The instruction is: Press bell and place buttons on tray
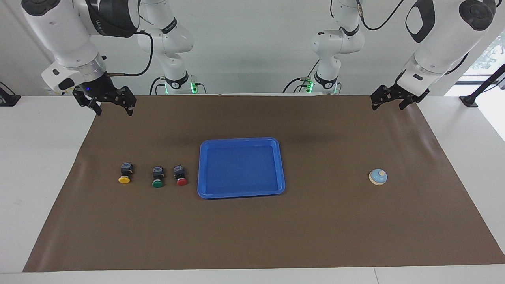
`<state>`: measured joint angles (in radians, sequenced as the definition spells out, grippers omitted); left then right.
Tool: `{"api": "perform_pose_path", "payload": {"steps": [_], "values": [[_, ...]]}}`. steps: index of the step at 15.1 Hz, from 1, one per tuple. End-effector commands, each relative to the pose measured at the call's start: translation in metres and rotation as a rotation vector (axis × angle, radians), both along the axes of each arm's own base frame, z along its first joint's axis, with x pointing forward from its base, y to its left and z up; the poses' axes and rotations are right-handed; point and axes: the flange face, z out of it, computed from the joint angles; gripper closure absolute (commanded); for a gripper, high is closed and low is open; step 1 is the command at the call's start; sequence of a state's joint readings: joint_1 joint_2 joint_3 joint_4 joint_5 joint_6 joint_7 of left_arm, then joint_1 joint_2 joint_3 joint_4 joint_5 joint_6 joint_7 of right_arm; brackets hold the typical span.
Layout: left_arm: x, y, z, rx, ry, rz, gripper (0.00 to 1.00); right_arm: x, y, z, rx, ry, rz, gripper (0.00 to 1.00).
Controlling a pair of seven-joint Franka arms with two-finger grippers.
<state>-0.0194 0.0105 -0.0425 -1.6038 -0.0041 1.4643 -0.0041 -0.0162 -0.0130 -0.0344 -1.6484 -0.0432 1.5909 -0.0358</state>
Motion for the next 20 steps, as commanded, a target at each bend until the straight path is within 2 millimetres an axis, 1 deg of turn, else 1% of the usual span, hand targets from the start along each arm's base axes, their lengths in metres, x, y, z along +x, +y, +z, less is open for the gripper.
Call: {"api": "perform_pose_path", "payload": {"steps": [1,9,11,13,14,15,16,17,19,20], "values": [[-0.001,0.002,0.005,0.012,-0.019,0.005,0.00,-0.005,0.000,0.002,0.016,-0.004,0.025,0.00],[-0.001,0.002,0.005,0.012,-0.019,0.005,0.00,-0.005,-0.005,0.002,0.016,-0.003,0.015,0.00],[-0.001,0.002,0.005,0.012,-0.019,0.005,0.00,-0.010,-0.002,0.006,0.018,0.005,0.029,0.00],[-0.001,0.002,0.005,0.012,-0.019,0.005,0.00,-0.011,0.012,-0.001,0.024,0.010,0.077,0.00],[-0.001,0.002,0.005,0.012,-0.019,0.005,0.00,-0.008,0.030,-0.003,0.022,-0.007,0.094,0.00],[-0.001,0.002,0.005,0.012,-0.019,0.005,0.00,-0.003,0.044,-0.010,0.021,-0.015,0.088,0.00],[-0.001,0.002,0.005,0.012,-0.019,0.005,0.00,0.003,0.049,-0.022,0.019,-0.010,0.061,0.00],[-0.001,0.002,0.005,0.012,-0.019,0.005,0.00,0.014,0.051,-0.038,0.018,-0.003,0.045,0.00],[-0.001,0.002,0.005,0.012,-0.019,0.005,0.00,0.034,0.057,-0.076,0.033,-0.009,0.048,0.00],[-0.001,0.002,0.005,0.012,-0.019,0.005,0.00,0.041,0.059,-0.100,0.042,-0.026,0.044,0.00]]}}
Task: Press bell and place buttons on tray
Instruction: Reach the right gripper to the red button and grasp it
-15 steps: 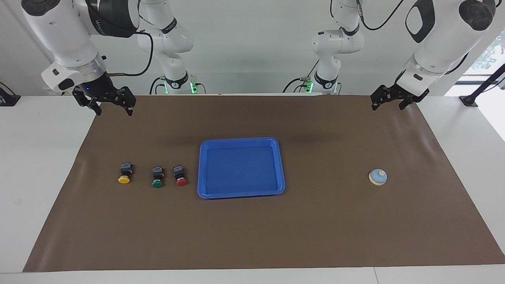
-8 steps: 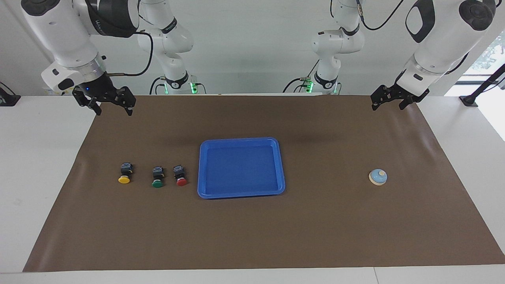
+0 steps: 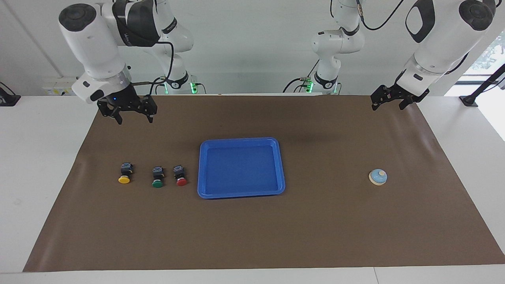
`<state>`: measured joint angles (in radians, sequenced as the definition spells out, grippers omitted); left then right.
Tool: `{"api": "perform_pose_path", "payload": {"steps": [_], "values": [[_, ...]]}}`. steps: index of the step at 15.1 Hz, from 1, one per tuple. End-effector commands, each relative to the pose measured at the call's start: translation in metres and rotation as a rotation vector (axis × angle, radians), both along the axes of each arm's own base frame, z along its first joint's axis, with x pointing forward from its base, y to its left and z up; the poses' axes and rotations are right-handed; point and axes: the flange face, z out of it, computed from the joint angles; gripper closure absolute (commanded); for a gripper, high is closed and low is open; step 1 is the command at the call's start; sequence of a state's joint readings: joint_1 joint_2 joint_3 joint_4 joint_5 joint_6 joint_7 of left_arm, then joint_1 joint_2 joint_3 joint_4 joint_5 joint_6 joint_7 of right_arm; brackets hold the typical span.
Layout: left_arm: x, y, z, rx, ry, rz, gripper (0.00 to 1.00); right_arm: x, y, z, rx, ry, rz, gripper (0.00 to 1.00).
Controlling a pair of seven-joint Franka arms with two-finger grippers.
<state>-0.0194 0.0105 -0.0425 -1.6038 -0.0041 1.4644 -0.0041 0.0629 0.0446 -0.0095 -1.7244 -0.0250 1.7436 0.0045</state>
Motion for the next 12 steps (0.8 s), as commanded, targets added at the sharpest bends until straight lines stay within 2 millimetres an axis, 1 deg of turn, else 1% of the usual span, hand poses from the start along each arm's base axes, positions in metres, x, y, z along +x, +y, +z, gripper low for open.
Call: {"api": "perform_pose_path", "payload": {"steps": [1,2,4,5,6,7,9,12], "values": [[-0.001,0.002,0.005,0.012,-0.019,0.005,0.00,0.018,0.003,-0.068,0.028,-0.027,-0.022,0.00],[-0.001,0.002,0.005,0.012,-0.017,0.005,0.00,0.017,0.014,-0.084,0.030,-0.051,-0.005,0.00],[-0.001,0.002,0.005,0.012,-0.019,0.005,0.00,0.019,0.018,-0.113,0.037,-0.071,-0.005,0.00],[-0.001,0.002,0.005,0.012,-0.019,0.005,0.00,0.019,0.037,-0.124,0.043,-0.085,0.015,0.00],[-0.001,0.002,0.005,0.012,-0.017,0.005,0.00,0.017,0.052,-0.131,0.045,-0.095,0.035,0.00],[-0.001,0.002,0.005,0.012,-0.017,0.005,0.00,0.015,0.060,-0.140,0.046,-0.097,0.042,0.00],[-0.001,0.002,0.005,0.012,-0.019,0.005,0.00,0.019,0.058,-0.157,0.045,-0.095,0.042,0.00],[-0.001,0.002,0.005,0.012,-0.017,0.005,0.00,0.018,0.056,-0.179,0.040,-0.062,0.081,0.00]]}}
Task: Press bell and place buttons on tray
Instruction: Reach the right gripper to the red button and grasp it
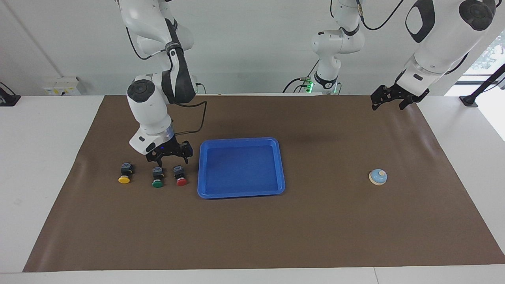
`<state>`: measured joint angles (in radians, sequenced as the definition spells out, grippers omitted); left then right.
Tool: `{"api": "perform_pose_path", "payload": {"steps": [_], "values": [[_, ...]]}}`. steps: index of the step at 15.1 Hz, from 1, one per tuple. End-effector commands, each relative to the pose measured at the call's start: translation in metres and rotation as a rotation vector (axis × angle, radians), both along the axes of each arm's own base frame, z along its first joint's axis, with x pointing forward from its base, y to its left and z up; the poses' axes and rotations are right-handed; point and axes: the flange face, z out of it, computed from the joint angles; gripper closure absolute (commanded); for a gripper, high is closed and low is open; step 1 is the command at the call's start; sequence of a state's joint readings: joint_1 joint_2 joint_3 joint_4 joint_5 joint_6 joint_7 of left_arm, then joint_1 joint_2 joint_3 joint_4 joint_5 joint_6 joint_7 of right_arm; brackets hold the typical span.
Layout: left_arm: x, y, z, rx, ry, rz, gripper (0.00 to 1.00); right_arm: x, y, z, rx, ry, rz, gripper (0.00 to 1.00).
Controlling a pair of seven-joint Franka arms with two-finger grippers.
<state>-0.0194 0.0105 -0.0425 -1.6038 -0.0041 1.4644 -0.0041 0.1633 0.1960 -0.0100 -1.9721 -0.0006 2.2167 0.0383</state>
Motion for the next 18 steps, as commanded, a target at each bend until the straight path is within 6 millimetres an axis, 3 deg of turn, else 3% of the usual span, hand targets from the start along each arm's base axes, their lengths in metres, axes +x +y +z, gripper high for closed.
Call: {"api": "perform_pose_path", "payload": {"steps": [1,6,12,15,18], "values": [[-0.001,0.002,0.005,0.012,-0.017,0.005,0.00,0.000,-0.008,-0.023,0.008,0.011,0.021,0.00],[-0.001,0.002,0.006,0.011,-0.020,0.005,0.00,-0.014,-0.007,-0.058,0.008,0.002,0.033,0.02],[-0.001,0.002,0.005,0.012,-0.019,0.005,0.00,-0.014,-0.007,-0.076,0.004,0.025,0.041,0.05],[-0.001,0.002,0.005,0.012,-0.019,0.005,0.00,-0.015,-0.008,-0.086,0.001,0.041,0.073,0.23],[-0.001,0.002,0.005,0.012,-0.017,0.005,0.00,-0.014,-0.007,-0.087,0.002,0.035,0.073,0.27]]}}
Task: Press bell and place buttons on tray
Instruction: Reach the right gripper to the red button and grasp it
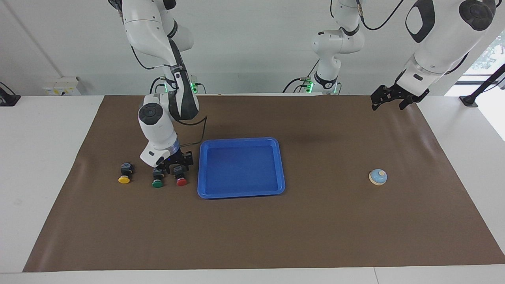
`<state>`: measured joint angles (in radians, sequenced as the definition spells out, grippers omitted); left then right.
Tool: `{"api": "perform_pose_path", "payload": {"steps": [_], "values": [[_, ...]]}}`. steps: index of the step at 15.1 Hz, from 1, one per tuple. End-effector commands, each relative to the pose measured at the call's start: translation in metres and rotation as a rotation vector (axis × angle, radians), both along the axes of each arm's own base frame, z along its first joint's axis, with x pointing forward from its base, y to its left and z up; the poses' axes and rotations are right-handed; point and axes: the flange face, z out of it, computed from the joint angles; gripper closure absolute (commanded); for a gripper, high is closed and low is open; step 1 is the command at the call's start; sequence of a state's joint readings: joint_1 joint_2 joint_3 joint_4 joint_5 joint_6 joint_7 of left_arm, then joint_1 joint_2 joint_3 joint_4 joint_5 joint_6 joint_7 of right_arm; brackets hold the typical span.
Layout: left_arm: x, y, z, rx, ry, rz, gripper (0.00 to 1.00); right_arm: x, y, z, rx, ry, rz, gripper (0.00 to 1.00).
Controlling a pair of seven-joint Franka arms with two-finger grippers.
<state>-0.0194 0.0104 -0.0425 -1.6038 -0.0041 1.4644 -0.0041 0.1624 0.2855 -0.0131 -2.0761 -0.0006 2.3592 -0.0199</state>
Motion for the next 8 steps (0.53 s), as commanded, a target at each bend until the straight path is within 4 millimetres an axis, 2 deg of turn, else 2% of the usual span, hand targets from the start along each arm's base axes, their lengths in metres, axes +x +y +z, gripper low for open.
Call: {"api": "perform_pose_path", "payload": {"steps": [1,4,6,8], "values": [[-0.001,0.002,0.005,0.012,-0.019,0.005,0.00,0.001,-0.003,-0.002,0.014,-0.019,0.017,0.36],[-0.001,0.002,0.005,0.012,-0.017,0.005,0.00,0.001,-0.001,-0.001,0.013,-0.011,0.018,1.00],[-0.001,0.002,0.005,0.012,-0.019,0.005,0.00,0.005,0.000,0.007,0.011,-0.004,0.024,1.00],[-0.001,0.002,0.005,0.012,-0.019,0.005,0.00,0.020,0.003,0.033,0.011,0.004,0.025,1.00]]}}
